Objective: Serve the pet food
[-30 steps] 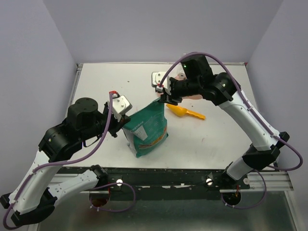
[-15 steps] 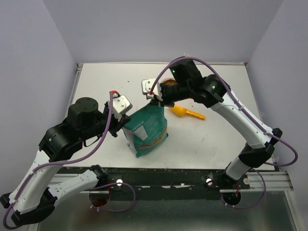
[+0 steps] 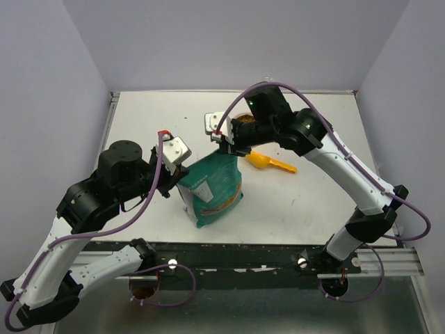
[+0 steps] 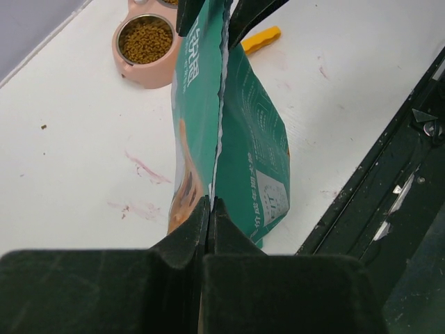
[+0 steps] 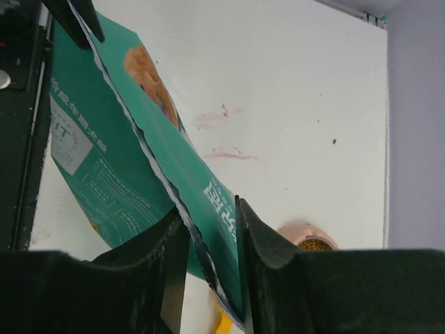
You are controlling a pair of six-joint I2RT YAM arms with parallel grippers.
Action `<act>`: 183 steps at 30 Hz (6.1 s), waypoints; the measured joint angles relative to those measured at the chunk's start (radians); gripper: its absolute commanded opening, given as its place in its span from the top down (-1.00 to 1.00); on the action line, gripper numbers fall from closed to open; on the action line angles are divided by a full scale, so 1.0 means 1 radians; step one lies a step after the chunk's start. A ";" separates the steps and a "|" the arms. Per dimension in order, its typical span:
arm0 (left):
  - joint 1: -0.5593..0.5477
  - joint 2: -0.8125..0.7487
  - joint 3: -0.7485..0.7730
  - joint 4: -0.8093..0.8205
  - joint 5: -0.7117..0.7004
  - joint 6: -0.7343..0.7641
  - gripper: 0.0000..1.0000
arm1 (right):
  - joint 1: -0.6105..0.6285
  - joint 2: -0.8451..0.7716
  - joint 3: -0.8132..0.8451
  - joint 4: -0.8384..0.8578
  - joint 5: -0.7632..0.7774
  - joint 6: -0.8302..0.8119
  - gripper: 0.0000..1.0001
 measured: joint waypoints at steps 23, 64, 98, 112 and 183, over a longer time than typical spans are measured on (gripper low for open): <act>0.002 -0.021 -0.021 0.023 -0.002 -0.051 1.00 | 0.097 0.105 0.059 0.119 -0.249 0.154 0.99; 0.003 0.004 -0.017 0.057 -0.062 -0.064 0.84 | 0.114 0.059 -0.007 0.164 -0.151 0.144 0.51; 0.003 0.077 -0.016 0.055 -0.077 -0.034 0.80 | -0.029 -0.060 -0.135 0.132 -0.016 0.020 0.99; 0.000 0.071 -0.017 0.052 -0.104 -0.016 0.62 | -0.113 -0.106 -0.181 0.114 0.027 0.014 0.99; 0.222 0.224 0.100 0.160 -0.376 -0.188 0.27 | -0.142 0.512 0.276 0.685 -0.046 0.310 0.61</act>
